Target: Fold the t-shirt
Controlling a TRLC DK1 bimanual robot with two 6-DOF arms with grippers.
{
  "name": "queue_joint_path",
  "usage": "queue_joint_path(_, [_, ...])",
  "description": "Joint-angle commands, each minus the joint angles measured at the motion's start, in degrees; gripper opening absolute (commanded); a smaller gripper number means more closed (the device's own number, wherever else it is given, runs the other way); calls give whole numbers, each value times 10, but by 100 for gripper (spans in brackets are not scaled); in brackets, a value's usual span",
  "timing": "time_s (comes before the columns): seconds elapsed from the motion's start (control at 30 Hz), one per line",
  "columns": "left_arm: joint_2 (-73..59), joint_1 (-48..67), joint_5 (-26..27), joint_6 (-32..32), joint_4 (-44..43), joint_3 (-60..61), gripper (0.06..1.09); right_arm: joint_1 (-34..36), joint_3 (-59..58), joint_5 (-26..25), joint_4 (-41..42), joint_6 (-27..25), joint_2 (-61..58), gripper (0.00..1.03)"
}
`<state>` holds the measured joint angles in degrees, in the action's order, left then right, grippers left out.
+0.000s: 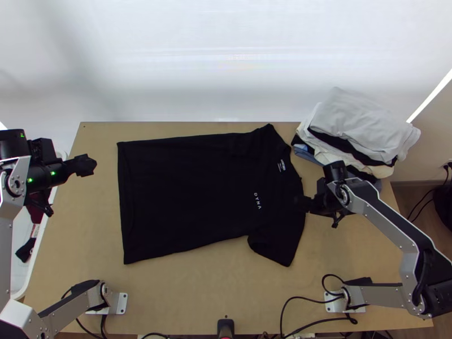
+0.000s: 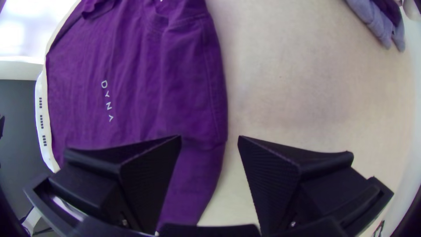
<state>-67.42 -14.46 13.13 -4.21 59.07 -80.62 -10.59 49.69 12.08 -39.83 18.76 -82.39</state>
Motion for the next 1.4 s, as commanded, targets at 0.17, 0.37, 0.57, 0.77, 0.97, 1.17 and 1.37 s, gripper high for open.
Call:
queue_joint_path(0.17, [7, 0, 9, 26, 45, -1, 96, -5, -26, 4, 32, -8, -30, 52])
queue_joint_path(0.37, [2, 10, 9, 168, 167, -1, 96, -16, -41, 6, 62, -6, -21, 9])
queue_joint_path(0.57, [14, 42, -5, 281, 245, 59, 96, -17, -43, 6, 81, -4, -4, 3])
queue_joint_path(0.77, [40, 167, -108, 313, 281, 217, 96, -27, -45, 6, 92, 7, 9, 3])
queue_joint_path(0.97, [25, 275, -111, 286, 260, 303, 94, -29, -56, 6, 92, 8, 19, 3])
queue_joint_path(1.17, [-37, 295, -108, 281, 201, 364, 94, -23, -61, 6, 92, 7, 25, 3])
queue_joint_path(1.37, [-82, 292, -108, 282, 124, 401, 94, -24, -57, 6, 92, 8, 29, 3])
